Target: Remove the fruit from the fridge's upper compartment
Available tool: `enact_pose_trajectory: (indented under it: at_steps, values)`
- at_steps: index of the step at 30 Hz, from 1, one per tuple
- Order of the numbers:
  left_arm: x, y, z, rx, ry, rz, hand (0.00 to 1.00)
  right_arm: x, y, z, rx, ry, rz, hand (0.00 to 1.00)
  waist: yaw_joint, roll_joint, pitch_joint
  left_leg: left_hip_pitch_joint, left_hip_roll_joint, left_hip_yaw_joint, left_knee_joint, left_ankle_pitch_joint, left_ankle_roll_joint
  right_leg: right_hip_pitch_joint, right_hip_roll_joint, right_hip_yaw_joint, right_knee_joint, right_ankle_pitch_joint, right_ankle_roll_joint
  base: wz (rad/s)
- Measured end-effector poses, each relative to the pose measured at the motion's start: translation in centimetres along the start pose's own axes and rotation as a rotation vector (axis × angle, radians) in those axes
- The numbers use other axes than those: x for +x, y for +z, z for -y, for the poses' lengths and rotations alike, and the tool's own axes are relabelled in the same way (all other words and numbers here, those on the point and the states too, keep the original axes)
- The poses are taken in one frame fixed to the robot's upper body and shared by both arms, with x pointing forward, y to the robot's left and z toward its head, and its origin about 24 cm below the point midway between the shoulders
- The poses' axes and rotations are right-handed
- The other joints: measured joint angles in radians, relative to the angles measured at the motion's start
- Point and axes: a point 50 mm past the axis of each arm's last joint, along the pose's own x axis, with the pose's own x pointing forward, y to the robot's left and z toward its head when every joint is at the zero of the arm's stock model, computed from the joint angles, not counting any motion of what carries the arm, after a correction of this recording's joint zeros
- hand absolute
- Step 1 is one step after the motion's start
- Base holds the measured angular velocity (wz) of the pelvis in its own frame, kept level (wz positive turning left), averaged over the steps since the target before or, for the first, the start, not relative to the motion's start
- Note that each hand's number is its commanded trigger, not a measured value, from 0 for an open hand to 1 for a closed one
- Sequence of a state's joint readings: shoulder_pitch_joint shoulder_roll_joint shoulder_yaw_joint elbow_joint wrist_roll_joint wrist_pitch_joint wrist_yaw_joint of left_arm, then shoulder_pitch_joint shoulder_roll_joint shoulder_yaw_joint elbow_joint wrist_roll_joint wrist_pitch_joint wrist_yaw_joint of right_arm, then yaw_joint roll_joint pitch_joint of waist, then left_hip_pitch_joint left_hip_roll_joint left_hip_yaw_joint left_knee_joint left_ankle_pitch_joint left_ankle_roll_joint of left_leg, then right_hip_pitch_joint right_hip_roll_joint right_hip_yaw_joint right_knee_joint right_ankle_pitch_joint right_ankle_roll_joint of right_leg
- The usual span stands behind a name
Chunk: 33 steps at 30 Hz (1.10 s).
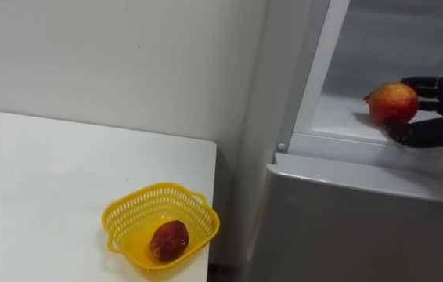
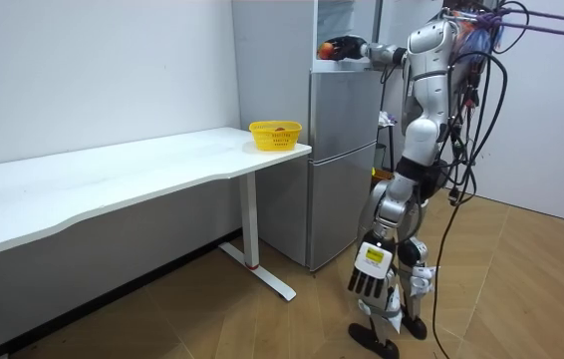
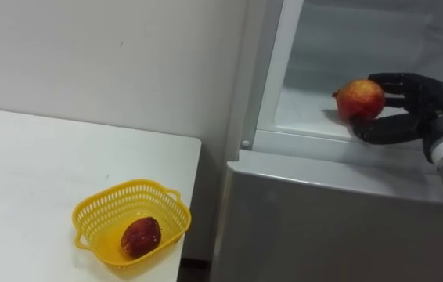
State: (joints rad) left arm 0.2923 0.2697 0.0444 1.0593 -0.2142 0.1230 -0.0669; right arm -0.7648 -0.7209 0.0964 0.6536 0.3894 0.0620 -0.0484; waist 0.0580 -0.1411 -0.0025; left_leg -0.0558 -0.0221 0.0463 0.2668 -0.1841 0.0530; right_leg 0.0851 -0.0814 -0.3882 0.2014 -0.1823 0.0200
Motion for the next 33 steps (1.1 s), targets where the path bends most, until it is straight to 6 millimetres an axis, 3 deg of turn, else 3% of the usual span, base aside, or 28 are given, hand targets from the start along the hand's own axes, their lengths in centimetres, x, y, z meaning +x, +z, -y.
enact_pose_trajectory:
  at_steps: [9, 12, 17, 22, 24, 28, 33]
  values:
    - [0.0, 0.3, 0.1, -0.001, -0.007, 0.007, 0.00, 0.0, -0.3, 0.0, 0.034, -0.002, -0.012, 1.00, -0.003, 0.007, 0.0033, 0.016, 0.000, -0.001, -0.001, 0.000, 0.000, 0.017, 0.000, 0.000, -0.002, 0.000, 0.000, 0.00]
    - [0.1, 0.5, 0.0, -0.012, 0.000, 0.014, 0.00, 0.0, -0.3, 0.1, 0.045, -0.005, -0.015, 1.00, -0.006, 0.008, 0.0022, 0.012, 0.000, -0.003, 0.001, 0.000, 0.000, 0.016, 0.001, 0.003, -0.002, 0.000, 0.000, 0.00]
    - [0.1, 1.0, 0.0, -0.019, 0.008, 0.030, 0.00, -0.1, -0.2, 0.1, 0.040, -0.041, -0.020, 1.00, -0.010, 0.027, -0.0095, 0.017, -0.001, -0.003, 0.002, 0.000, 0.000, 0.018, 0.000, 0.004, -0.001, 0.000, 0.000, 0.00]
    - [0.2, 1.9, 0.2, -0.021, 0.034, 0.058, 0.00, -0.1, 0.2, 0.1, 0.048, -0.094, 0.001, 1.00, -0.021, 0.035, -0.0063, 0.037, -0.001, 0.009, -0.015, 0.007, -0.001, 0.029, -0.001, 0.005, -0.001, 0.000, 0.000, -0.05]
    - [0.2, 2.0, 0.5, -0.037, 0.026, 0.066, 0.00, -0.6, 0.8, 0.0, 0.055, -0.109, 0.040, 1.00, -0.024, 0.041, -0.0010, 0.050, 0.000, 0.014, -0.025, 0.008, 0.000, 0.035, -0.002, 0.012, -0.002, 0.000, 0.000, -0.10]
    - [0.3, 2.4, 0.7, -0.060, 0.019, 0.077, 0.00, -2.5, 1.3, -1.5, 0.054, -0.083, 0.129, 1.00, -0.026, 0.053, 0.0011, 0.067, 0.005, 0.034, -0.035, 0.008, -0.001, 0.041, -0.001, 0.016, -0.002, 0.000, 0.000, -0.13]
    - [0.4, 2.7, 1.0, -0.079, 0.012, 0.078, 0.00, -4.1, 1.5, -3.0, 0.003, -0.073, 0.193, 1.00, -0.034, 0.078, -0.0056, 0.065, 0.005, 0.038, -0.035, 0.008, -0.001, 0.034, -0.003, 0.021, 0.001, 0.000, 0.000, -0.05]
